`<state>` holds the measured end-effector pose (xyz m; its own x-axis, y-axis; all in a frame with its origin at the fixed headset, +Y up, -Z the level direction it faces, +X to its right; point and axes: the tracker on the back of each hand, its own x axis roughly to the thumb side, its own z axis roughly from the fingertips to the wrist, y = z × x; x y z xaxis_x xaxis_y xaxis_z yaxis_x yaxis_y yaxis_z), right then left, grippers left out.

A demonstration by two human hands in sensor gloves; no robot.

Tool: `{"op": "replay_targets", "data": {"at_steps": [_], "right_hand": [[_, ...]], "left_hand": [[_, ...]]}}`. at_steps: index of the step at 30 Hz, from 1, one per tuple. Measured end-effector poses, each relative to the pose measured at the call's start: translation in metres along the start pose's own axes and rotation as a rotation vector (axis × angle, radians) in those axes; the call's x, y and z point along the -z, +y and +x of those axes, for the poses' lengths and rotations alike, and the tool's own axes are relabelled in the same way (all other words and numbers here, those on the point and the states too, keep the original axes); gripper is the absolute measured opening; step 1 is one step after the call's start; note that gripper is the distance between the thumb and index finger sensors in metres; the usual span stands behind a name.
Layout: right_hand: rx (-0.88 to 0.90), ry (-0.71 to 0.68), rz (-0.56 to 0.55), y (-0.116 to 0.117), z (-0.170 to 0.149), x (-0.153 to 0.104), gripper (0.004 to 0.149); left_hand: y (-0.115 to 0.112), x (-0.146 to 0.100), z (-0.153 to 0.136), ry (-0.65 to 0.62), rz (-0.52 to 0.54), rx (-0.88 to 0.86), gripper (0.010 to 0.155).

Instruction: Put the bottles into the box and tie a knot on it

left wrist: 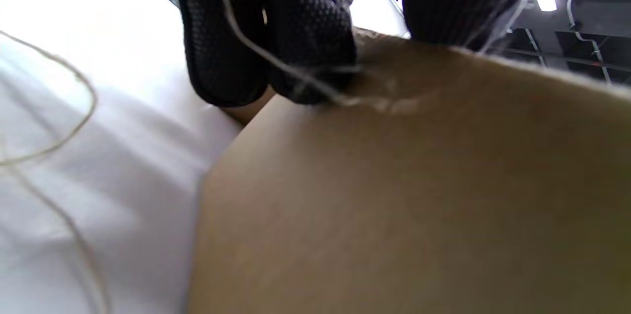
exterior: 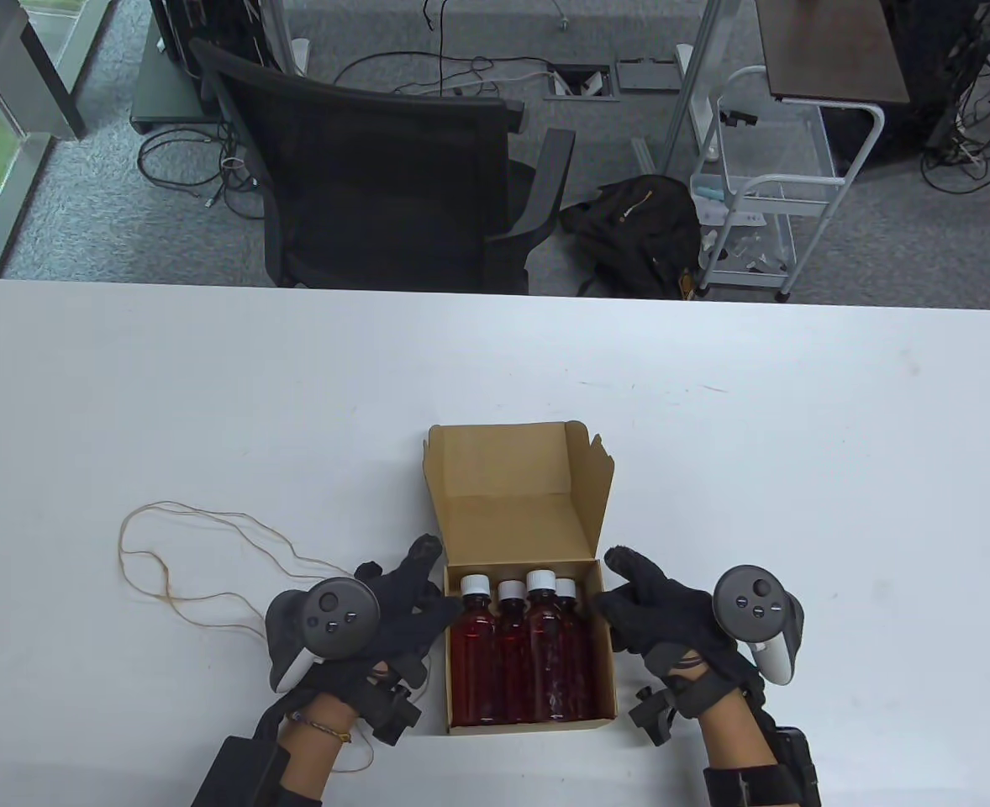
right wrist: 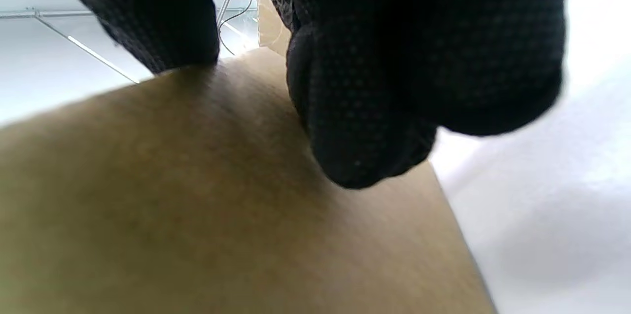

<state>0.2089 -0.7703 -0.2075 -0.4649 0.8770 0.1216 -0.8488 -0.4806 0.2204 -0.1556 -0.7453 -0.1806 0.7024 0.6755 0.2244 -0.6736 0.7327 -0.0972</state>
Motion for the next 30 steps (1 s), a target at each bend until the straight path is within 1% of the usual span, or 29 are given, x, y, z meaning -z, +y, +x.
{"op": "replay_targets", "data": {"at_steps": [1, 3, 4, 5, 8, 9, 10, 12, 13, 17, 20, 23, 26, 30], "right_hand": [[-0.003, 0.015, 0.015, 0.001, 0.000, -0.001, 0.078], [0.039, 0.002, 0.041, 0.004, 0.001, 0.001, 0.083], [0.087, -0.018, 0.070, 0.007, 0.000, 0.003, 0.086], [0.144, -0.021, 0.108, 0.010, 0.000, 0.005, 0.086], [0.192, -0.059, 0.159, 0.015, 0.001, 0.009, 0.084], [0.219, -0.070, 0.167, 0.017, 0.001, 0.010, 0.082], [0.230, -0.073, 0.163, 0.018, 0.002, 0.010, 0.081], [0.232, -0.096, 0.155, 0.017, 0.001, 0.010, 0.081], [0.227, -0.110, 0.147, 0.017, 0.002, 0.010, 0.080], [0.205, -0.174, 0.089, 0.018, 0.003, 0.009, 0.078], [0.186, -0.194, 0.058, 0.018, 0.004, 0.007, 0.076], [0.153, -0.224, 0.003, 0.017, 0.004, 0.006, 0.073], [0.149, -0.252, -0.042, 0.016, 0.004, 0.004, 0.071], [0.123, -0.273, -0.082, 0.014, 0.006, 0.001, 0.073]], "left_hand": [[0.000, 0.001, 0.000, 0.021, 0.003, -0.008, 0.087], [-0.001, 0.003, -0.002, 0.056, -0.057, -0.011, 0.091], [-0.003, 0.004, -0.004, 0.072, -0.084, -0.036, 0.093], [-0.005, 0.006, -0.006, 0.060, -0.106, -0.091, 0.094], [-0.009, 0.012, -0.009, 0.069, -0.214, -0.197, 0.095], [-0.010, 0.015, -0.008, 0.043, -0.273, -0.244, 0.094], [-0.011, 0.016, -0.007, 0.040, -0.301, -0.272, 0.093], [-0.012, 0.017, -0.007, 0.028, -0.301, -0.272, 0.093], [-0.012, 0.016, -0.007, 0.016, -0.291, -0.261, 0.093], [-0.012, 0.014, -0.006, -0.052, -0.187, -0.246, 0.094], [-0.011, 0.011, -0.001, -0.093, -0.088, -0.163, 0.093], [-0.010, 0.009, 0.003, -0.129, 0.020, -0.072, 0.091], [-0.008, 0.007, 0.005, -0.163, 0.065, -0.028, 0.087], [-0.006, 0.006, 0.007, -0.188, 0.095, -0.008, 0.084]]}}
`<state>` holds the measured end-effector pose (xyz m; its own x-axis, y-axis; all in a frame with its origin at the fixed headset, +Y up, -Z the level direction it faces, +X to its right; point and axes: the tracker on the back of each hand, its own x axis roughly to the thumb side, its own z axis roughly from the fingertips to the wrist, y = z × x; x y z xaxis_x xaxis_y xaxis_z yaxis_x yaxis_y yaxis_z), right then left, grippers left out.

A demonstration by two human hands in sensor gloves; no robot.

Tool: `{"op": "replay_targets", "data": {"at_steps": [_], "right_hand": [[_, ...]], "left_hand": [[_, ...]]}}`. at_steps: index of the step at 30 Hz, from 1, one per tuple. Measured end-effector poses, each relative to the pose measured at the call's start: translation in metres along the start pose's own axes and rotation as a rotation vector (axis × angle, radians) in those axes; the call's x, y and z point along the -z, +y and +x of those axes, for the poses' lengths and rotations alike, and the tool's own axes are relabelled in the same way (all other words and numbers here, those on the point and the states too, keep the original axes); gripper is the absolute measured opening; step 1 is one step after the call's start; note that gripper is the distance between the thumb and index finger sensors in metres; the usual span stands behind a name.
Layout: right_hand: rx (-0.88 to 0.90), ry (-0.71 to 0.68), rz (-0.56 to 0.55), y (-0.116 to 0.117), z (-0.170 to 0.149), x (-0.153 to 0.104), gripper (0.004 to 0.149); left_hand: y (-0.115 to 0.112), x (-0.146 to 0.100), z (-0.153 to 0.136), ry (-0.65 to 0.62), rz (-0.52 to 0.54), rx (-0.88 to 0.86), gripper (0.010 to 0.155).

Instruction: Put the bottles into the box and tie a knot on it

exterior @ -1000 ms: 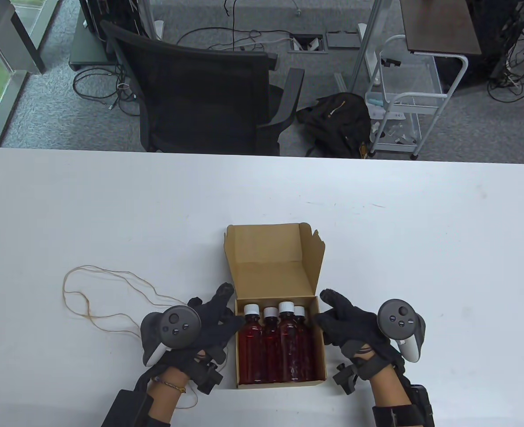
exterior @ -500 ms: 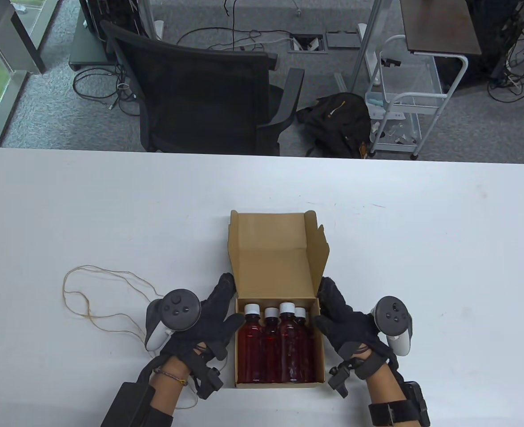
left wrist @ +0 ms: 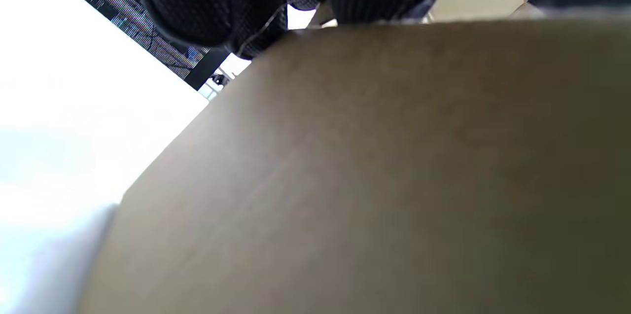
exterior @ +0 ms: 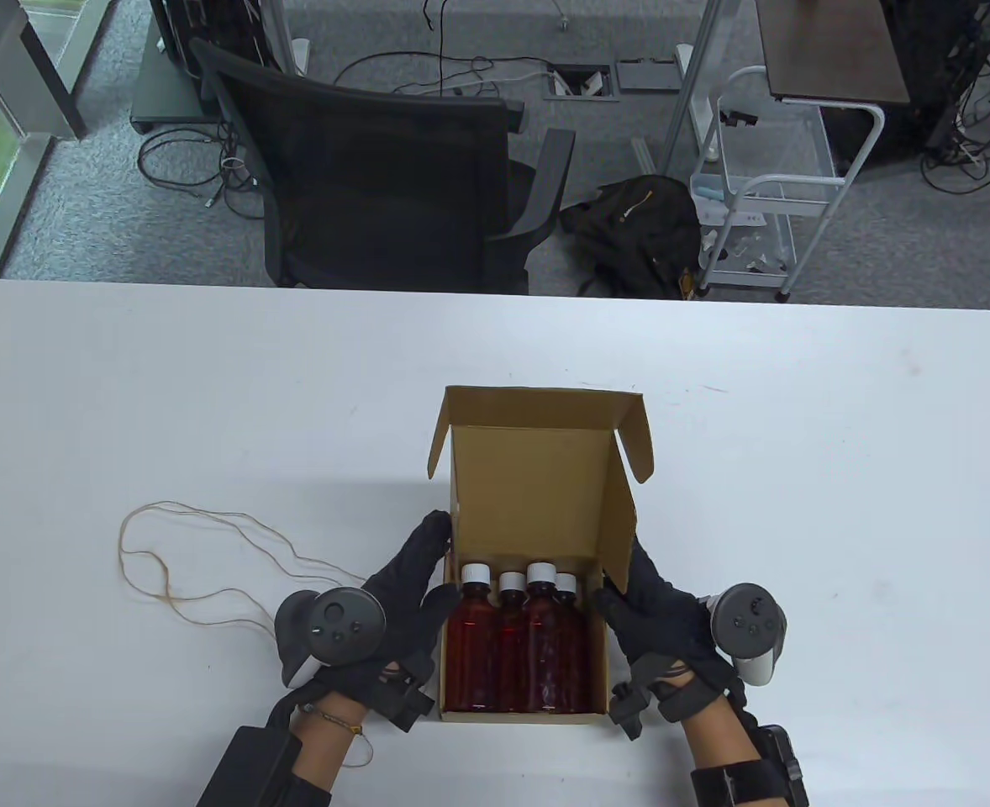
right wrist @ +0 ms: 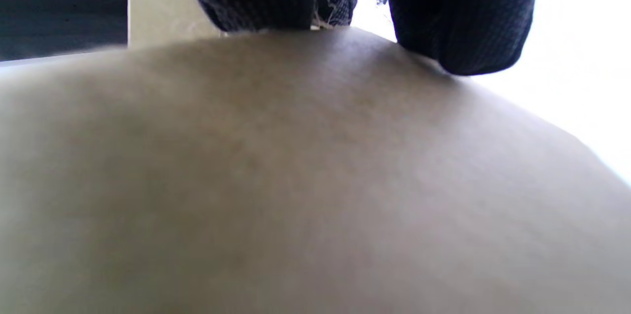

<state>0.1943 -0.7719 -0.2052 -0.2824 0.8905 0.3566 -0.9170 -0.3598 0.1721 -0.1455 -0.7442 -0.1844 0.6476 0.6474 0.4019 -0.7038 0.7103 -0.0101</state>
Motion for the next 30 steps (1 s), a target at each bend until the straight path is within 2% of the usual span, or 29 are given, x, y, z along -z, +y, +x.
{"op": "replay_targets", "data": {"at_steps": [5, 10, 14, 17, 18, 24, 28, 30], "right_hand": [[0.041, -0.008, 0.002, 0.000, -0.003, 0.001, 0.072], [0.165, 0.001, 0.017, 0.000, -0.007, 0.001, 0.063], [0.214, 0.005, 0.005, -0.001, -0.008, 0.001, 0.056], [0.202, 0.008, 0.007, -0.001, -0.008, 0.001, 0.058], [0.182, 0.008, 0.012, -0.001, -0.008, 0.001, 0.059], [0.022, -0.009, 0.056, 0.000, -0.001, 0.001, 0.058], [0.005, -0.003, 0.067, -0.002, 0.000, 0.000, 0.053], [0.010, 0.003, 0.074, -0.002, 0.001, 0.000, 0.052]], "left_hand": [[0.002, 0.000, -0.006, 0.021, 0.015, -0.117, 0.074], [0.005, -0.002, -0.012, 0.051, 0.044, -0.247, 0.060], [0.006, -0.002, -0.013, 0.056, 0.048, -0.283, 0.060], [0.006, -0.002, -0.012, 0.049, 0.038, -0.276, 0.081], [0.005, -0.002, -0.011, 0.040, 0.031, -0.272, 0.083], [0.002, -0.002, -0.003, -0.025, -0.032, -0.097, 0.068], [0.004, -0.006, -0.001, -0.056, -0.058, 0.015, 0.065], [0.004, -0.006, -0.001, -0.055, -0.078, 0.017, 0.062]]}}
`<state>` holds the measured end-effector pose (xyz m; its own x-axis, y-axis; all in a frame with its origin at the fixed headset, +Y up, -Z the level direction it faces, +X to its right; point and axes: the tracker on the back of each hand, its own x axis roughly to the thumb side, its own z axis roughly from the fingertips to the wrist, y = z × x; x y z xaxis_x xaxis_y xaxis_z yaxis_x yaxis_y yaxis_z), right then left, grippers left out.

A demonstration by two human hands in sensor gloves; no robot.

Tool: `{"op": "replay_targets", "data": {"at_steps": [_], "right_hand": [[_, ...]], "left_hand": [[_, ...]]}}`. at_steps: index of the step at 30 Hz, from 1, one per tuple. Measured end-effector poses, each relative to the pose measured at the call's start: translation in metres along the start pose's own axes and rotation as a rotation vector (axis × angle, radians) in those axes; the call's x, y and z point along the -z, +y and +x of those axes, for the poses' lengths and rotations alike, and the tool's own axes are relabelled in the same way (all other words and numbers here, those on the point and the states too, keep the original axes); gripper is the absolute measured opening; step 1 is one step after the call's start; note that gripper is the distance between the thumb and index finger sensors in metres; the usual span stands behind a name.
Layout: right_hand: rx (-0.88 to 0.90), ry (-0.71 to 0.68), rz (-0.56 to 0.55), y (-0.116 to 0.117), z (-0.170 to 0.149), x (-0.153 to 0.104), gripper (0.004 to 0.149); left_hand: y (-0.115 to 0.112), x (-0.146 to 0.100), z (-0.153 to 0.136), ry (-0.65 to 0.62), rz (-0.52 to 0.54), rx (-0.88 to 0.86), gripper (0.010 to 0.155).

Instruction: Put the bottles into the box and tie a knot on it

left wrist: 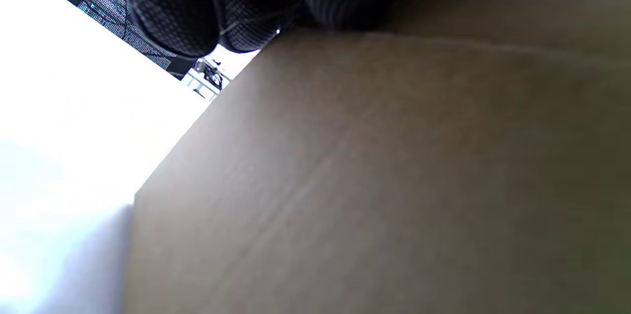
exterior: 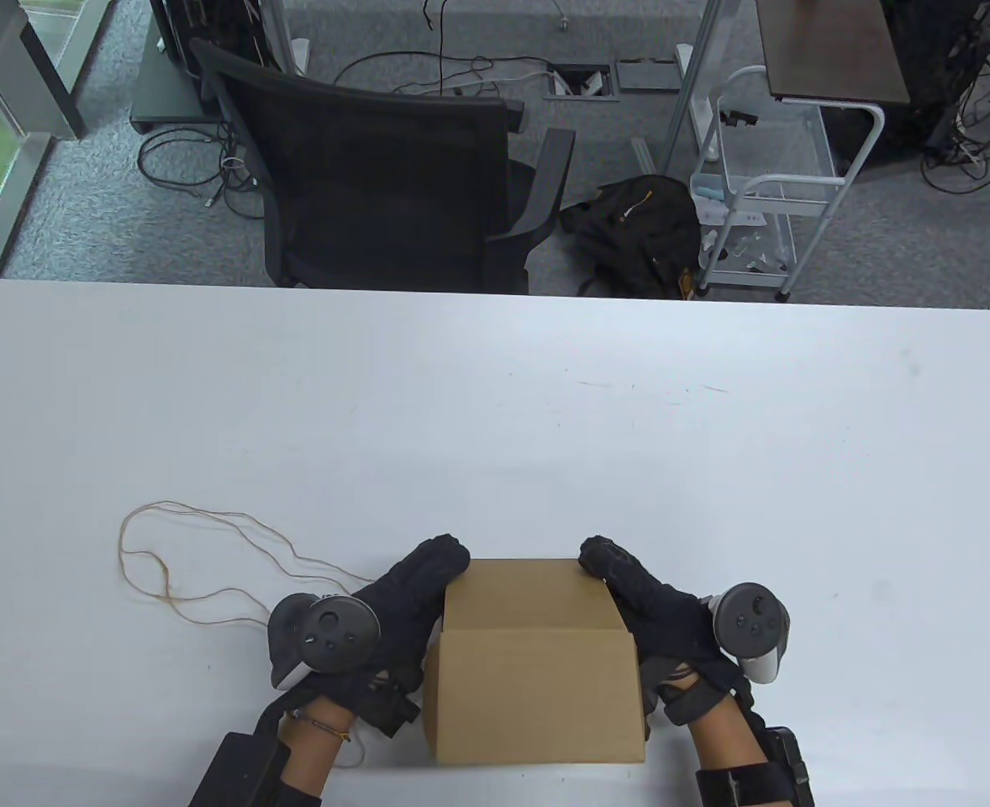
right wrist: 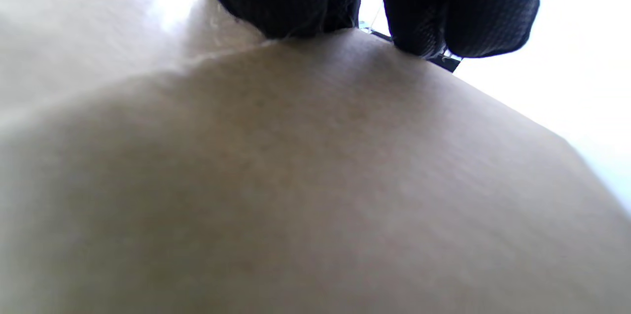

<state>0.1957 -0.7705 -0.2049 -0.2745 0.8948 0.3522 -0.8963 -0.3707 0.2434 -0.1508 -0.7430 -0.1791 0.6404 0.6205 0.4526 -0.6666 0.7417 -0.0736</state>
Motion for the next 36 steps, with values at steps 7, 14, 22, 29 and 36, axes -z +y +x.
{"op": "replay_targets", "data": {"at_steps": [7, 14, 22, 29, 36], "right_hand": [[-0.095, -0.008, -0.063, -0.015, 0.013, -0.005, 0.052], [-0.177, -0.001, -0.104, -0.034, 0.034, -0.014, 0.054], [-0.057, -0.034, -0.044, -0.021, 0.037, -0.014, 0.073], [0.021, -0.050, 0.015, -0.013, 0.035, -0.012, 0.090], [-0.077, -0.063, 0.063, -0.003, 0.037, -0.010, 0.087]], "left_hand": [[0.012, -0.006, 0.003, 0.039, 0.055, 0.036, 0.063], [0.035, -0.012, 0.002, 0.098, 0.067, -0.179, 0.059], [0.023, -0.016, 0.008, 0.072, 0.001, -0.259, 0.073], [0.020, -0.015, 0.005, 0.060, -0.070, -0.369, 0.097], [0.009, -0.012, 0.010, 0.046, -0.138, -0.295, 0.104]]}}
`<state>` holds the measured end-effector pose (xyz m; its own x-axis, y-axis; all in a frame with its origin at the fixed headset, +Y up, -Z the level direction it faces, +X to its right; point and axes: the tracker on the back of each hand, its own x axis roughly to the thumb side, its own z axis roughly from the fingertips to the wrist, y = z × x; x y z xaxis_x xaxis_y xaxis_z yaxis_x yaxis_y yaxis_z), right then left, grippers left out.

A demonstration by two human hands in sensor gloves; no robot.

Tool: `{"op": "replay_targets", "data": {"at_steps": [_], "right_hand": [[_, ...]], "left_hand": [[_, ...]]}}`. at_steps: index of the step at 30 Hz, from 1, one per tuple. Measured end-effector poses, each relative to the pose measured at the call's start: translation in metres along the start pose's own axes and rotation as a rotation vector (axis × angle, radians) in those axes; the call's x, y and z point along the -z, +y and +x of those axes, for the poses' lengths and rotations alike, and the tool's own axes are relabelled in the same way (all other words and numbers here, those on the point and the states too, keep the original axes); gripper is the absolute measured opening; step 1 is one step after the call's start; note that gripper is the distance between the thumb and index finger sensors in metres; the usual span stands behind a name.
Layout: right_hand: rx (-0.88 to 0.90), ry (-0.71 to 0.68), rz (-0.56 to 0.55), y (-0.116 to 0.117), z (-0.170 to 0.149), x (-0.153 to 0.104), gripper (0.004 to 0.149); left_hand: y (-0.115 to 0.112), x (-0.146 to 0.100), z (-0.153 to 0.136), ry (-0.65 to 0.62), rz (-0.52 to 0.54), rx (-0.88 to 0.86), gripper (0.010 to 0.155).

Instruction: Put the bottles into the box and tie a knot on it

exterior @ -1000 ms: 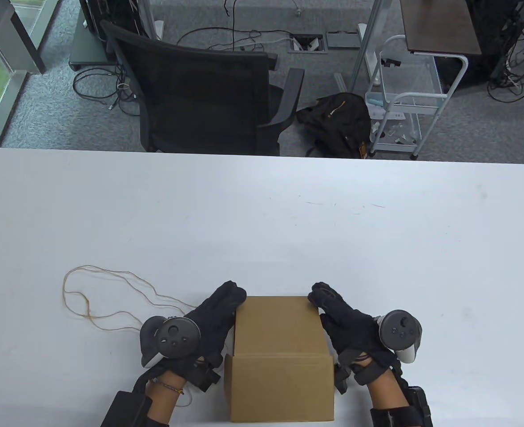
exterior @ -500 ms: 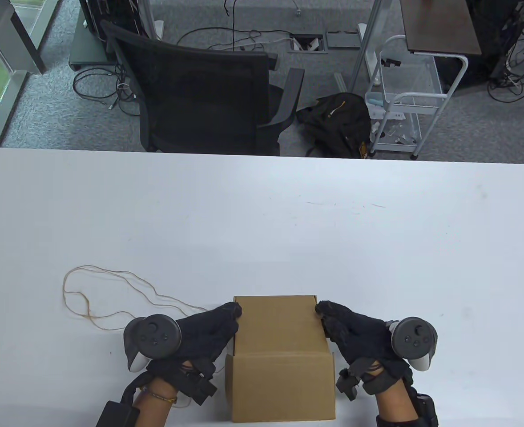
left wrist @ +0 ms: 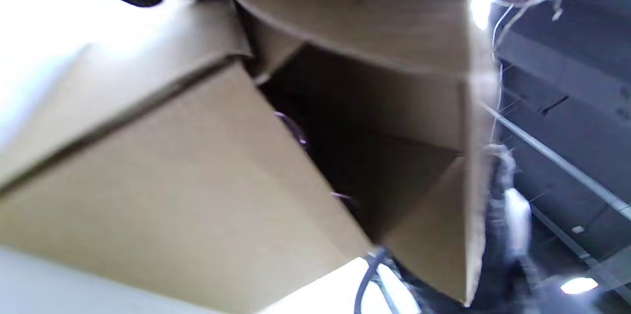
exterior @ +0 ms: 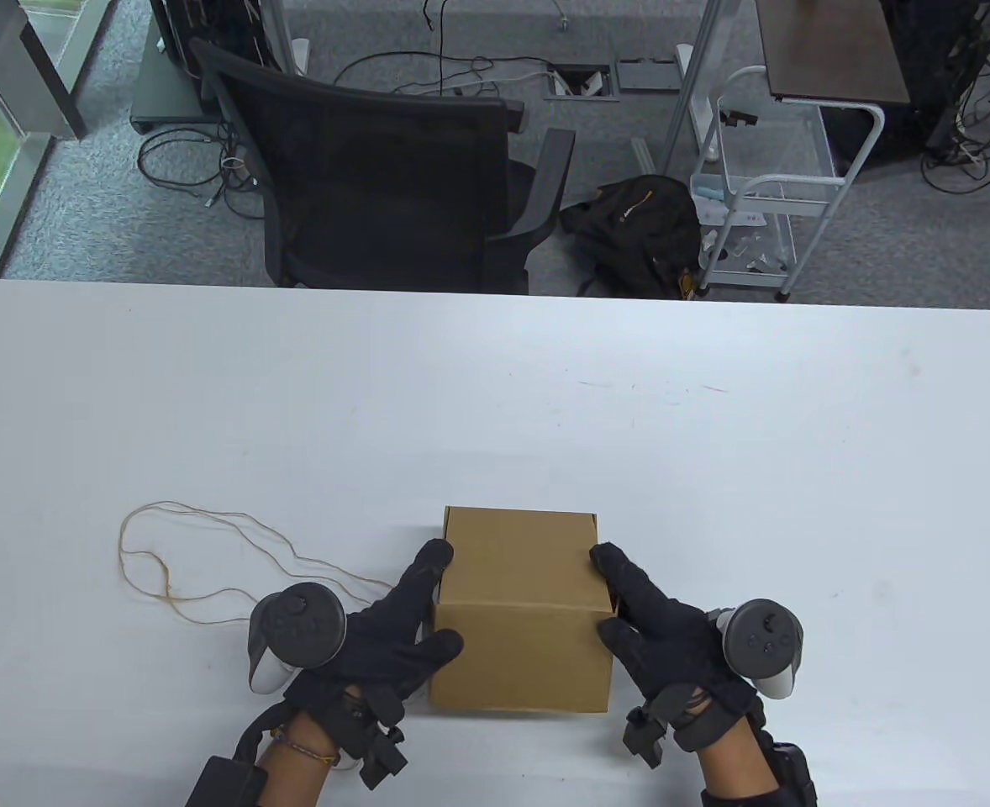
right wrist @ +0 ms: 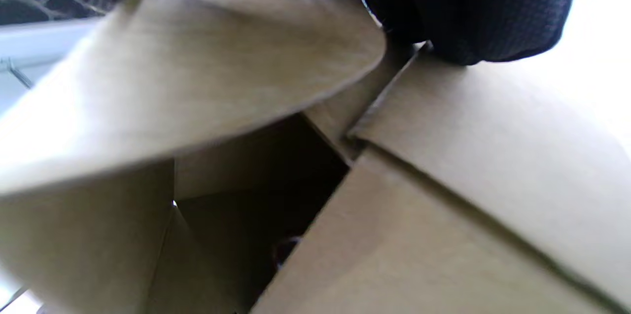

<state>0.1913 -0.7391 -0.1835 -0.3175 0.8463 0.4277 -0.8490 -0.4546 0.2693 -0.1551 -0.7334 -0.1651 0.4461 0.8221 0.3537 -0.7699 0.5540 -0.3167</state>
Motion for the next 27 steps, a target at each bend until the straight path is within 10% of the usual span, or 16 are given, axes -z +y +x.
{"op": "replay_targets", "data": {"at_steps": [10, 27], "right_hand": [[-0.095, 0.101, -0.077, 0.004, -0.004, -0.001, 0.084], [0.031, 0.500, 0.158, 0.020, -0.036, -0.007, 0.086]], "left_hand": [[-0.010, 0.000, -0.003, 0.153, 0.059, 0.140, 0.101], [-0.015, 0.001, -0.020, 0.348, -0.026, 0.120, 0.086]]}}
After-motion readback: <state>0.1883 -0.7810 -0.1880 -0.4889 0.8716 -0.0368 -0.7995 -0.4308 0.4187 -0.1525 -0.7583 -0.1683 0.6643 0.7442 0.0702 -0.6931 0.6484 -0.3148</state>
